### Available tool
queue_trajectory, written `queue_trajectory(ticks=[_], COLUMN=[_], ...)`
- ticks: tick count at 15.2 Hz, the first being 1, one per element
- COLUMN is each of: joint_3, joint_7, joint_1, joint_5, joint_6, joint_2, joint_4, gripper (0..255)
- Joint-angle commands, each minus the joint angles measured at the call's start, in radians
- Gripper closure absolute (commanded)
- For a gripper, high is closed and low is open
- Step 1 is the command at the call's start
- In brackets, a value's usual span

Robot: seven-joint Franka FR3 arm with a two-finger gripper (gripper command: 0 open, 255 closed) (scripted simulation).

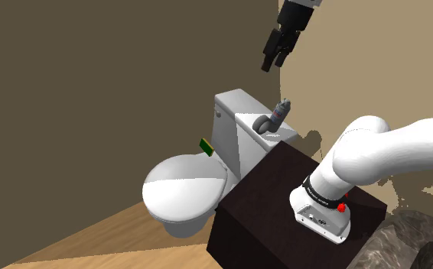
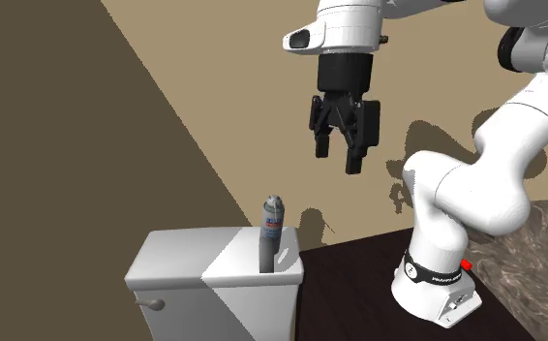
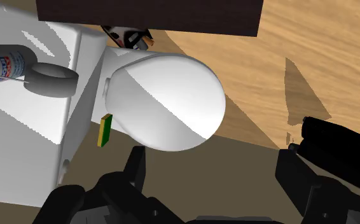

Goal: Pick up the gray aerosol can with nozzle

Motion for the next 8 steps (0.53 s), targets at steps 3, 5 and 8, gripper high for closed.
queue_trajectory(ticks=[3,5,8], joint_3=[-0.032,-0.065,-0.119], joint_7=[-0.052,-0.105,-0.184], joint_1=[-0.01,-0.021,-0.041], joint_5=[-0.032,-0.065,-0.118], joint_6=[0.033,0.068,0.125], joint_2=[-0.02,-0.034,-0.045], joint_4=[-0.054,-0.103,-0.168], gripper=[0,0,0])
